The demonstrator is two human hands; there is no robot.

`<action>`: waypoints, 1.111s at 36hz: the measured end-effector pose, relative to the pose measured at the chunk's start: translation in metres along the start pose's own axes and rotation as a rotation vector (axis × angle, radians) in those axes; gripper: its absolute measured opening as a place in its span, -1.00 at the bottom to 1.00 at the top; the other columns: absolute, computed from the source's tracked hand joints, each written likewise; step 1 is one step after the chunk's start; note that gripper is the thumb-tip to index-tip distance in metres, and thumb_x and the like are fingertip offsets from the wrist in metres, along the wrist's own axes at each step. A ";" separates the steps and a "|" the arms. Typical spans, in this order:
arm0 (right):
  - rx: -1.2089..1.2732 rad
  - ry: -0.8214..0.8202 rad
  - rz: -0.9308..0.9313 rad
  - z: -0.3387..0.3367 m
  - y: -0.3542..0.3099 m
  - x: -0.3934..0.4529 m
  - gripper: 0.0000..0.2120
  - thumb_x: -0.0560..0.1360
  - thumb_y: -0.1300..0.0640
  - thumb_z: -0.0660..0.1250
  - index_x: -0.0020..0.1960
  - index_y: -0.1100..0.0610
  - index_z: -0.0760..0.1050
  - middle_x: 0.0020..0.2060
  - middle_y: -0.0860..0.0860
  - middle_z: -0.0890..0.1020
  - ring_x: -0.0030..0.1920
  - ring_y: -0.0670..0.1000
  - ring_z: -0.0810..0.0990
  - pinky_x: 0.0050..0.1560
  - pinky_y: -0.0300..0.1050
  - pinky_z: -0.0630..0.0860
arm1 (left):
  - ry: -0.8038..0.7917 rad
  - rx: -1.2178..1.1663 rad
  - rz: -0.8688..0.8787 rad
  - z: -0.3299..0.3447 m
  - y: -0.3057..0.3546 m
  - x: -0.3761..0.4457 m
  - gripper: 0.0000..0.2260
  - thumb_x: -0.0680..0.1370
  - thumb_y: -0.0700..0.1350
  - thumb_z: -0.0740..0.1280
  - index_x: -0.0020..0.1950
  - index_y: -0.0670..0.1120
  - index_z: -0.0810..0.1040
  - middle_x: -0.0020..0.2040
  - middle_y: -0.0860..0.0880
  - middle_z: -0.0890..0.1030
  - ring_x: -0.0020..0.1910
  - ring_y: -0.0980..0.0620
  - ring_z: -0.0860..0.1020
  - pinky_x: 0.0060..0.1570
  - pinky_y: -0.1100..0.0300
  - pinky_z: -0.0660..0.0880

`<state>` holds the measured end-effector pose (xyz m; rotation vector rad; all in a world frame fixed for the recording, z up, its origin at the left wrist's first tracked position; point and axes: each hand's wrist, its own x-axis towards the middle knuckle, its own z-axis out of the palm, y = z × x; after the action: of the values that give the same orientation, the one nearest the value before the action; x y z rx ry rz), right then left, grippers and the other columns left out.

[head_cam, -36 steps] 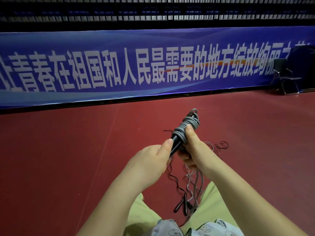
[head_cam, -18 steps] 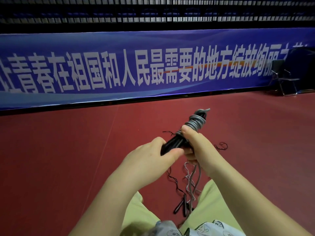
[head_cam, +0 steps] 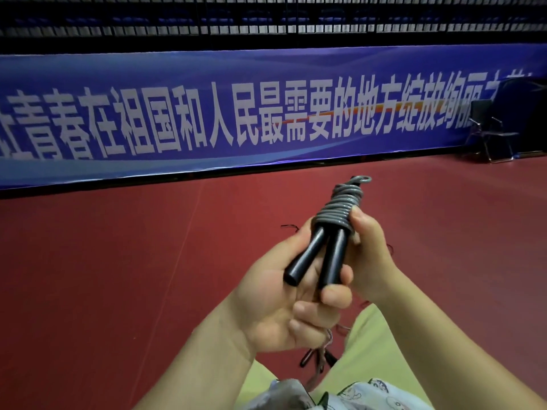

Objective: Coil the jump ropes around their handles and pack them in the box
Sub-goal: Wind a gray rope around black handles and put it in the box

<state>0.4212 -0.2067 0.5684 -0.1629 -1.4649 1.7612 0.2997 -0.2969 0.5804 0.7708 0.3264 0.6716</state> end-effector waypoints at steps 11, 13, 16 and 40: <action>-0.384 0.043 0.186 -0.002 0.002 0.010 -0.49 0.51 -0.29 0.05 -0.17 0.13 0.47 -0.47 0.00 0.35 -0.50 -0.04 0.23 -0.53 -0.21 0.17 | 0.552 0.402 0.122 -0.004 0.005 -0.004 -0.52 0.46 0.34 0.17 -0.15 -0.08 0.51 -0.38 0.03 0.44 -0.56 0.20 0.21 -0.55 0.35 0.08; -0.477 -0.001 0.187 -0.010 0.004 0.002 -0.48 0.55 -0.31 0.03 -0.34 0.08 0.34 -0.49 -0.02 0.30 -0.49 -0.04 0.16 -0.48 -0.19 0.09 | 0.750 0.626 0.135 -0.005 0.004 -0.005 -0.58 0.53 0.26 0.11 -0.12 -0.08 0.47 -0.37 0.03 0.44 -0.52 0.17 0.19 -0.52 0.33 0.08; -0.514 0.007 0.156 -0.011 0.006 0.000 -0.54 0.51 -0.24 0.04 -0.28 0.14 0.28 -0.48 -0.01 0.24 -0.48 -0.04 0.13 -0.45 -0.12 0.05 | 0.868 0.817 0.131 -0.005 0.003 -0.004 -0.64 0.61 0.17 0.07 -0.09 -0.08 0.45 -0.36 0.03 0.45 -0.51 0.15 0.20 -0.51 0.31 0.11; -0.737 0.281 0.104 -0.002 0.004 -0.006 -0.59 0.58 -0.15 0.14 -0.41 -0.03 0.33 -0.59 -0.16 0.31 -0.55 -0.16 0.23 -0.33 -0.16 0.16 | 1.210 1.684 -0.128 -0.018 0.002 -0.004 -0.58 0.43 0.37 0.22 0.04 0.07 0.34 -0.10 0.09 0.50 -0.12 0.07 0.52 -0.22 0.10 0.41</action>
<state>0.4242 -0.2085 0.5620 -0.8399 -1.8420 1.1337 0.2869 -0.2884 0.5698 1.8065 2.2030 0.5625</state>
